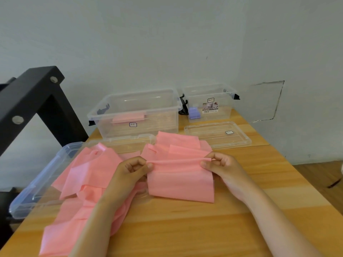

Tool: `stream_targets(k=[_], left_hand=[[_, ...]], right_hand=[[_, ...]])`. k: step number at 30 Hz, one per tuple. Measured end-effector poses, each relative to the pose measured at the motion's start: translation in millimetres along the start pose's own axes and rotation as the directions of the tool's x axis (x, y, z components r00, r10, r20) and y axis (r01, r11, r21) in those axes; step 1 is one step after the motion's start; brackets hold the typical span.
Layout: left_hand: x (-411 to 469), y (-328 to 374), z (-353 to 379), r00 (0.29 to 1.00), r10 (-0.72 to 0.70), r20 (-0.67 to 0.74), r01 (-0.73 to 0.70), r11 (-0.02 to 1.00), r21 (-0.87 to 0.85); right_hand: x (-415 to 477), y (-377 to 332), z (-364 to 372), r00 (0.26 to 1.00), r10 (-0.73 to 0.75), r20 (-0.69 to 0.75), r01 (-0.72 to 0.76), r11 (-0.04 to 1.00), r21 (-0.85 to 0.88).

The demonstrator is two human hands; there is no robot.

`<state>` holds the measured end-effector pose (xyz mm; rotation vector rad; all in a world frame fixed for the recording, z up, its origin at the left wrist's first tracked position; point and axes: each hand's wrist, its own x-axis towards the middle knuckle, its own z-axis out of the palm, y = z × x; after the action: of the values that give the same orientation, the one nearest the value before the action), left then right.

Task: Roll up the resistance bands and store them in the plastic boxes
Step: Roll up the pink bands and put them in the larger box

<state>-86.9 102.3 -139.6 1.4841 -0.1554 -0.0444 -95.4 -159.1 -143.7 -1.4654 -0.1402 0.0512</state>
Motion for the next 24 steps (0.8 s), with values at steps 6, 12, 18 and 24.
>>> stream_targets(k=[6,12,18,24], left_hand=[[-1.4,2.7,-2.3,1.0,-0.002,0.02,0.002,1.0,-0.03],[5.4,1.2,-11.0,0.996,0.005,0.09,0.013,0.979,-0.203],[5.2,2.2,-11.6,0.998,0.022,0.062,-0.007,0.973,-0.232],[2.0,4.0,1.2,0.977,0.207,-0.058,-0.195,0.967,0.166]], right_hand=[[-2.2,-3.4,-1.7,0.998,0.01,0.059,-0.011,0.999,0.03],[-2.2,-5.7,-1.3,0.997,-0.036,0.069,0.025,0.988,0.154],[-1.4,-3.4,-0.6,0.995,-0.078,0.062,0.067,0.984,0.165],[-1.2,-1.7,0.9,0.99,-0.137,-0.044,0.132,0.985,-0.11]])
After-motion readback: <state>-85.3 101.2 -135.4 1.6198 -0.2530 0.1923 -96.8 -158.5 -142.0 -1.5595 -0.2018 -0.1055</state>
